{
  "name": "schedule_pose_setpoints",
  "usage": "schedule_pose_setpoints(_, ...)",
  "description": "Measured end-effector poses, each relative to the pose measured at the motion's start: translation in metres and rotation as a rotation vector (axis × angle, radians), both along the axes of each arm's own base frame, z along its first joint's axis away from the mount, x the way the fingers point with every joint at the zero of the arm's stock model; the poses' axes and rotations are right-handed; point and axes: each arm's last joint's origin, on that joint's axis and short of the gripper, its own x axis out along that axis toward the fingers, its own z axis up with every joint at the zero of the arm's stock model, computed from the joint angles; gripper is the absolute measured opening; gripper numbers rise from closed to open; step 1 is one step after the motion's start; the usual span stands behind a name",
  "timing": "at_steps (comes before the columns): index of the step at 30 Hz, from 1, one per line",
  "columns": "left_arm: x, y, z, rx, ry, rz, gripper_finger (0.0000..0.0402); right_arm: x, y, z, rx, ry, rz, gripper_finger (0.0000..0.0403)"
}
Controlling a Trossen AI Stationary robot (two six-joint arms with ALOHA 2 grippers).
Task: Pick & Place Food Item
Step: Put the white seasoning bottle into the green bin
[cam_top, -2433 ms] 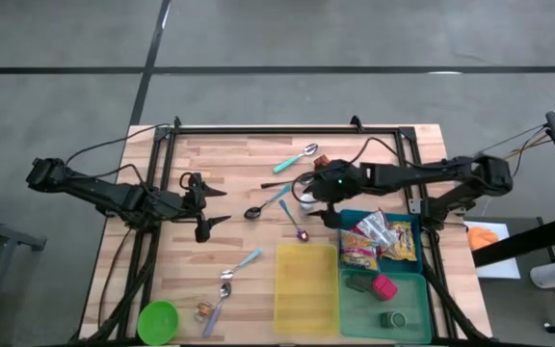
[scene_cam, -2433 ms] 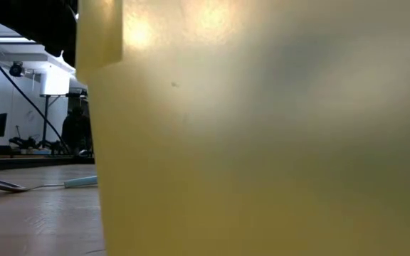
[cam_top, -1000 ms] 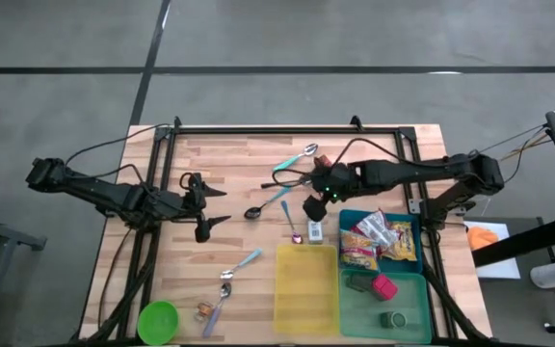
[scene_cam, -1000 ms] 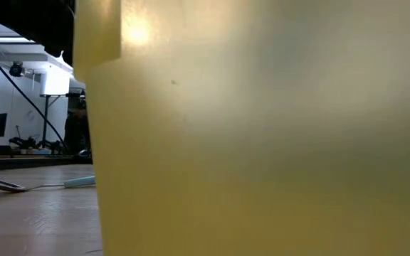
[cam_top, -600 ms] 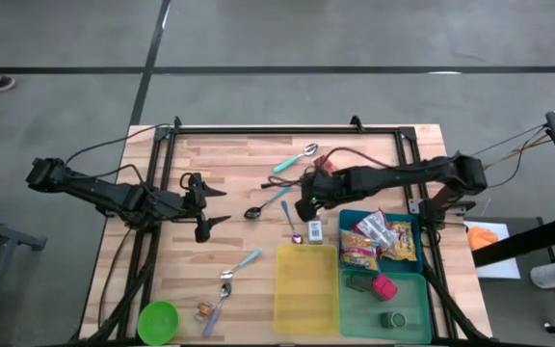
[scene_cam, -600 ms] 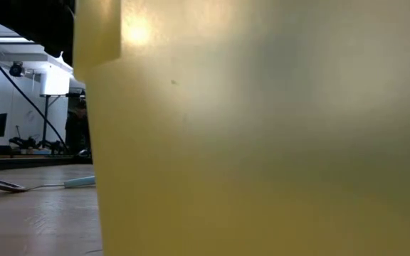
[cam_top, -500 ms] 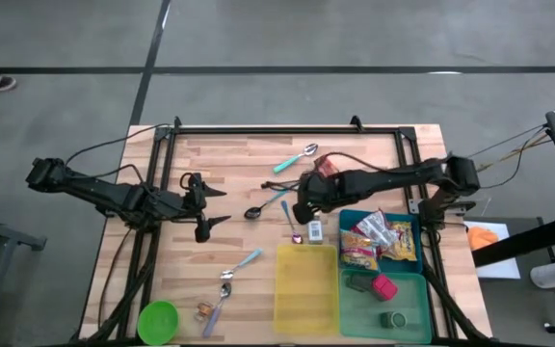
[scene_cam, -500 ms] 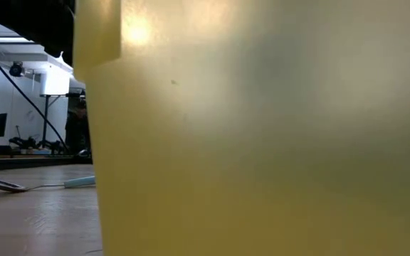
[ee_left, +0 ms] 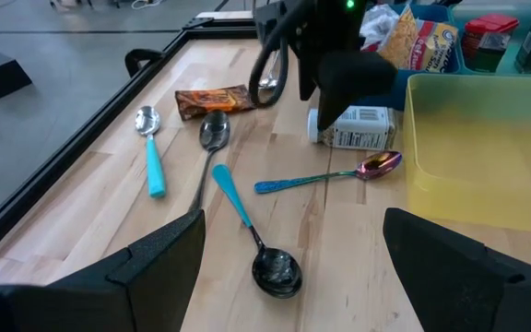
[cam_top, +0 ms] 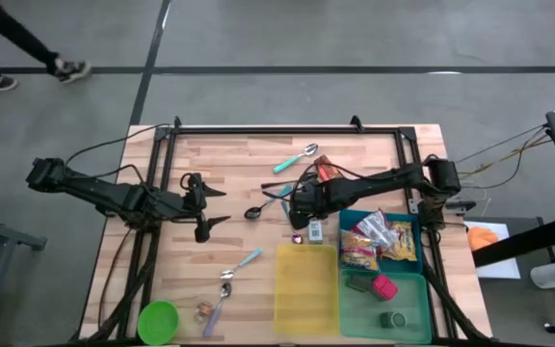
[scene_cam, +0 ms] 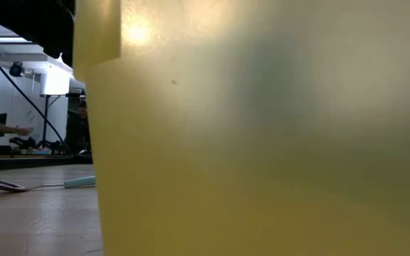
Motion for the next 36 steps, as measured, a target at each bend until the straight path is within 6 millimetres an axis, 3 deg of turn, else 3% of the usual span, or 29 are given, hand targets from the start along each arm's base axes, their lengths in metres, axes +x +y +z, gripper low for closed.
schedule_pose_setpoints(24,-0.001,0.000,-0.003,0.008,0.031,0.000,0.0335,0.008,-0.007,-0.030,-0.051,0.055,-0.034,0.0343)
schedule_pose_setpoints(28,-0.001,0.000,-0.003,0.008,0.032,0.000,0.0335,0.008,-0.008,-0.031,-0.051,0.058,-0.037,0.0310)
schedule_pose_setpoints(36,-0.001,0.000,-0.003,0.008,0.031,0.000,0.0335,0.006,-0.008,-0.030,-0.058,0.079,-0.034,0.0199)
